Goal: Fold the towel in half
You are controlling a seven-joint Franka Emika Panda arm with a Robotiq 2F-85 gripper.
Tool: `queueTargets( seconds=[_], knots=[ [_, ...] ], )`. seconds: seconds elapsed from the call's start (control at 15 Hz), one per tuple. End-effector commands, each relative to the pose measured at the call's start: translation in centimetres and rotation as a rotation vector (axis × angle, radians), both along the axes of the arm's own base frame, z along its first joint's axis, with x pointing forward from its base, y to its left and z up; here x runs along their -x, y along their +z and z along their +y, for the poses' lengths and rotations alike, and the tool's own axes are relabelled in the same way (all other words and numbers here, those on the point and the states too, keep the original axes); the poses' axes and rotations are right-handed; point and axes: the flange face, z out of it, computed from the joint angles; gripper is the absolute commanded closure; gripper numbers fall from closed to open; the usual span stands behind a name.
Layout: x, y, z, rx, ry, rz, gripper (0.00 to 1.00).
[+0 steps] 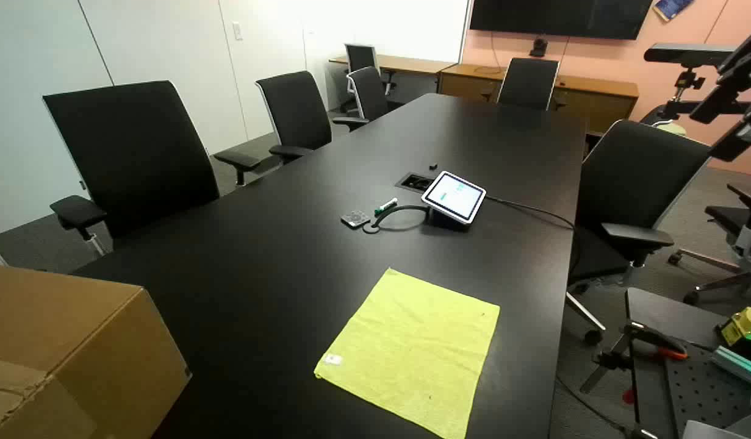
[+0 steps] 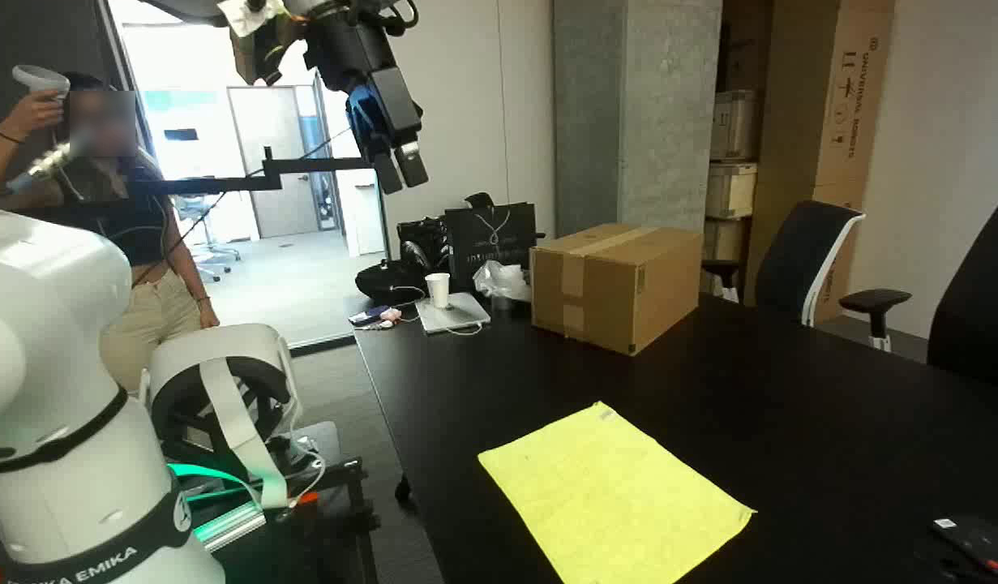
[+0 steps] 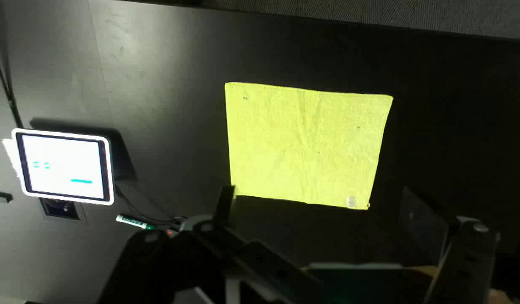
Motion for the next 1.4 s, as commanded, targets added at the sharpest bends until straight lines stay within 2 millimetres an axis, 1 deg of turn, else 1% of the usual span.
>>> queueTargets(
  seconds=[0.0,0.13,0.27,0.4,0.53,0.67,0.73,0.8,1.0,1.33],
  knots=[
    [0.0,0.3,0.0,0.0,0.0,-0.005,0.0],
    [-0.1,0.5,0.1,0.006,-0.001,-0.009,0.0],
    [-0.6,-0.5,0.1,0.02,0.016,-0.003,0.0],
    [-1.8,-2.5,-0.3,0.036,0.04,-0.005,0.0],
    [-4.0,-6.0,-0.8,0.038,0.058,-0.004,0.0],
    [-6.0,-10.5,-1.3,0.019,0.075,0.012,0.0],
    [-7.7,-12.0,-1.3,0.012,0.083,0.029,0.0],
    [-8.3,-14.4,-1.5,-0.012,0.097,0.043,0.0],
    [-10.2,-20.7,-2.3,-0.051,0.1,0.095,0.0],
    [-13.5,-29.9,-3.0,-0.099,0.062,0.141,0.0]
  ],
)
